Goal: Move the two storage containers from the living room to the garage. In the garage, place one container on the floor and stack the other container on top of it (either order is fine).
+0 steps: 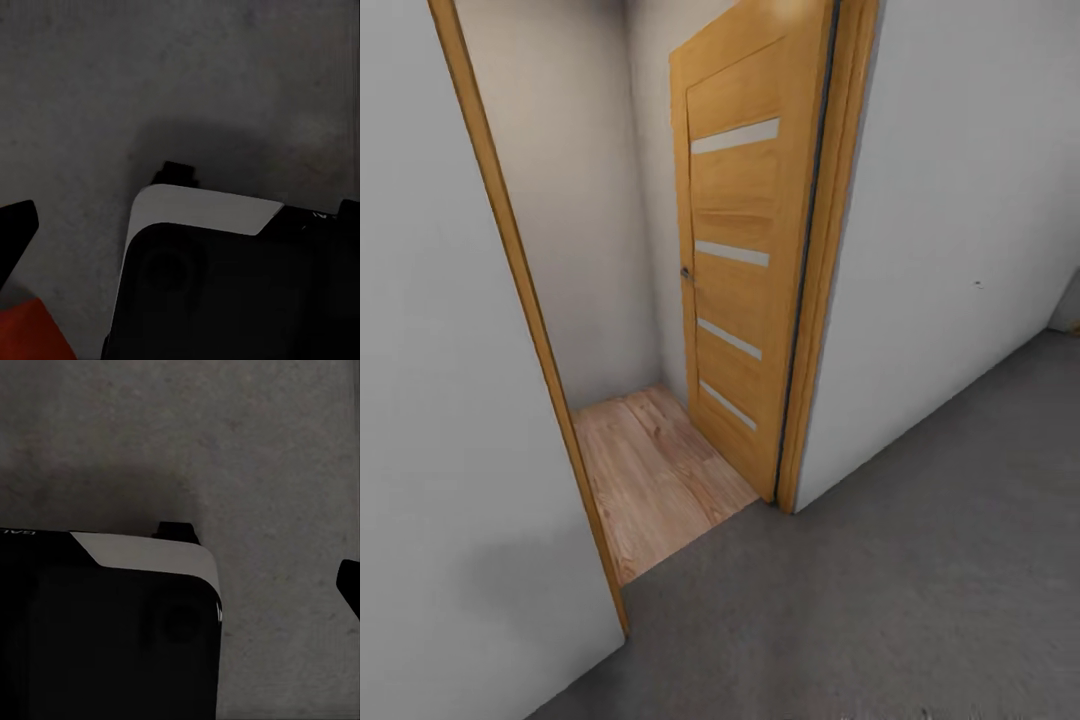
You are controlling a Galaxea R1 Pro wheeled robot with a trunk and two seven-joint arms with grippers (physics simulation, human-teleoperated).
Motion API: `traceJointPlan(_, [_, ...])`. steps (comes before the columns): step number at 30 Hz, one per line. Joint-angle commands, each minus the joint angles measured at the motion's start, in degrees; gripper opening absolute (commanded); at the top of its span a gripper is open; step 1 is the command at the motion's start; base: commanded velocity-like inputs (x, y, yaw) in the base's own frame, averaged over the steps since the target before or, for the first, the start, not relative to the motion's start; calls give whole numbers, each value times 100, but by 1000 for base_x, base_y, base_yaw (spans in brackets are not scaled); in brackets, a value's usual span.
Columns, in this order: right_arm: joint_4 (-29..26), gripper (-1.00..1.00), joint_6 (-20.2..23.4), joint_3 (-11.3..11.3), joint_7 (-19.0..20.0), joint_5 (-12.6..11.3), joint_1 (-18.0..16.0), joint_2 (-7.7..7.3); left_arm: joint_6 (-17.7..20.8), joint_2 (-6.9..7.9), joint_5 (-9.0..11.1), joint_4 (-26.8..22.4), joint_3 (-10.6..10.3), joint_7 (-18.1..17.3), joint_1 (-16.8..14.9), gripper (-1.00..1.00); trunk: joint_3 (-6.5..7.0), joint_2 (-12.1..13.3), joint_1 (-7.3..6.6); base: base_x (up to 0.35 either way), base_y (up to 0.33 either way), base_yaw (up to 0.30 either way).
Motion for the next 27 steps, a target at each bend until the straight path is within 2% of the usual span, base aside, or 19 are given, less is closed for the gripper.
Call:
traceJointPlan(1, [1, 100, -13, 44, -15, -56, 0, 2, -16, -8, 54, 1, -44, 16, -2, 100, -5, -4, 0, 0, 0, -289])
traceJointPlan(17, [1, 100, -7, 46, -15, -51, 2, 4, -9, -8, 63, 1, -36, 24, -2, 100, 6, -4, 0, 0, 0, -284])
traceJointPlan(27, [1, 100, -4, 56, -15, -10, -2, 11, 70, -9, 39, 1, -65, 23, -2, 100, 7, -4, 0, 246, -50, -44])
